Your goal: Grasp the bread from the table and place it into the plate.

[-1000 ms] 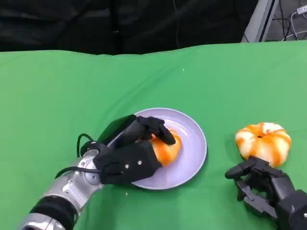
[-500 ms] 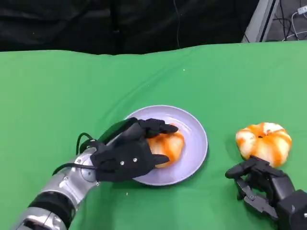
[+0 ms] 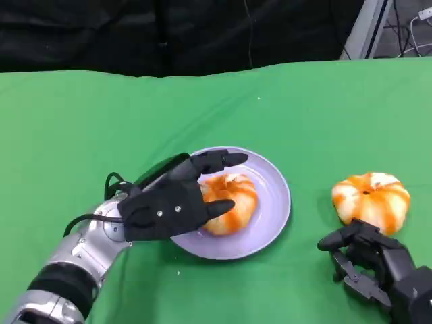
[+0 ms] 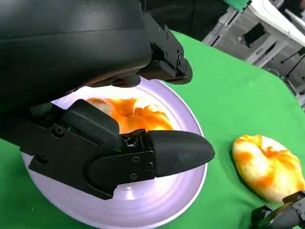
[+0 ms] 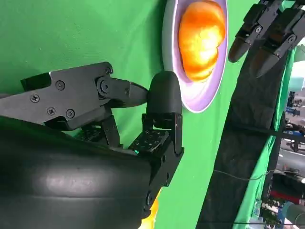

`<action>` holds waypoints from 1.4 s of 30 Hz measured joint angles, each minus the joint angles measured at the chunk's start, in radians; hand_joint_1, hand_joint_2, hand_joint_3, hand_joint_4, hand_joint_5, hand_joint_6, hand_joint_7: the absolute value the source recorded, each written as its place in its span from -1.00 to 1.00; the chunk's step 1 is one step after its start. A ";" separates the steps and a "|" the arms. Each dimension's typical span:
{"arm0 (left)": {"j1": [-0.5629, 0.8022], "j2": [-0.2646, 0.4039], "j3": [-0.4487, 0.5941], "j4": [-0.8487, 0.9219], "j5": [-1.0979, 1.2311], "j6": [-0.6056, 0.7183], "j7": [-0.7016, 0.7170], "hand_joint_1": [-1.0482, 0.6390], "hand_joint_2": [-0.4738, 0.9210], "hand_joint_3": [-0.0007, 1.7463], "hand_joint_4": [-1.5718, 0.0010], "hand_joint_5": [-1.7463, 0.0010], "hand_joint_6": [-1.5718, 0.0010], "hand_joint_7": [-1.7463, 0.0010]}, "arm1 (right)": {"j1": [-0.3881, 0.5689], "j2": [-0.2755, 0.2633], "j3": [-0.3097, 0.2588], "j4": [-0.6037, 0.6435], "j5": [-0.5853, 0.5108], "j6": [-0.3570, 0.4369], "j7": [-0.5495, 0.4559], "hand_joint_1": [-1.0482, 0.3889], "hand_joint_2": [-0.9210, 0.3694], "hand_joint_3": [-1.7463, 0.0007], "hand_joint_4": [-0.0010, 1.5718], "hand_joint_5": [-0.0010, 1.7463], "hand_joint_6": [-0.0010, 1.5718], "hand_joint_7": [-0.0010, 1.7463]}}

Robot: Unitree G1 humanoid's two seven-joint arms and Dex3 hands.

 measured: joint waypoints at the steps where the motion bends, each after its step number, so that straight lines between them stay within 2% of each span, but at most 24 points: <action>1: 0.004 0.000 0.000 -0.001 0.000 0.002 -0.002 -0.97 1.00 -0.05 0.67 0.99 0.58 1.00 | 0.000 0.000 0.000 0.000 0.000 0.000 0.000 0.28 -1.00 0.46 -0.11 0.96 -0.04 0.31; 8: 0.009 0.000 0.001 -0.005 0.000 0.011 -0.007 -0.97 1.00 -0.05 0.67 1.00 0.58 1.00 | 0.000 0.000 0.000 0.000 0.001 0.000 0.001 0.28 -1.00 0.46 -0.12 0.96 -0.04 0.31; 9: 0.009 0.000 0.001 -0.005 0.000 0.012 -0.007 -0.93 1.00 -0.12 0.53 0.95 0.50 0.97 | 0.000 0.000 0.000 0.000 0.001 0.000 0.001 0.27 -1.00 0.46 -0.12 0.96 -0.04 0.31; 10: 0.024 -0.001 0.018 -0.028 -0.025 0.010 -0.012 -0.91 1.00 -0.14 0.48 0.94 0.47 0.96 | -0.001 0.000 0.002 -0.001 -0.001 0.000 -0.001 0.27 -1.00 0.46 -0.12 0.96 -0.04 0.31; 12: 0.086 -0.016 0.075 -0.126 -0.124 -0.006 -0.017 -0.79 1.00 -0.15 0.29 0.91 0.36 0.96 | -0.001 0.000 0.004 -0.002 -0.006 -0.002 -0.008 0.27 -1.00 0.46 -0.13 0.96 -0.05 0.30; 15: 0.200 -0.051 0.154 -0.343 -0.258 -0.003 -0.013 -0.78 1.00 -0.18 0.23 0.92 0.33 0.96 | -0.002 -0.001 0.005 -0.001 -0.008 -0.003 -0.009 0.27 -1.00 0.47 -0.14 0.96 -0.05 0.30; 20: 0.274 -0.058 0.188 -0.495 -0.352 0.085 -0.047 -0.79 1.00 -0.19 0.22 0.94 0.32 0.97 | -0.002 -0.001 0.004 -0.003 -0.006 0.012 -0.006 0.27 -1.00 0.46 -0.14 0.97 -0.05 0.30; 24: 0.282 -0.058 0.191 -0.530 -0.353 0.122 -0.056 -0.79 1.00 -0.20 0.21 0.94 0.32 0.98 | -0.002 -0.001 0.004 -0.005 -0.005 0.013 -0.004 0.27 -1.00 0.46 -0.14 0.97 -0.05 0.30; 26: 0.283 -0.060 0.192 -0.538 -0.353 0.128 -0.056 -0.73 1.00 -0.32 0.09 0.93 0.26 0.97 | -0.002 -0.001 0.004 -0.007 -0.005 0.013 -0.002 0.27 -1.00 0.46 -0.14 0.97 -0.05 0.30; 31: 0.358 -0.146 0.317 -0.602 -0.702 0.225 -0.177 -0.69 1.00 -0.43 0.00 0.94 0.20 0.97 | -0.003 -0.001 0.005 -0.003 -0.006 0.005 -0.001 0.28 -1.00 0.46 -0.14 0.96 -0.04 0.30; 42: 0.417 -0.144 0.427 -0.613 -0.844 0.305 -0.317 -0.69 1.00 -0.45 0.00 0.97 0.18 0.98 | -0.003 -0.006 0.004 0.001 -0.008 0.003 0.002 0.29 -1.00 0.46 -0.13 0.91 -0.04 0.30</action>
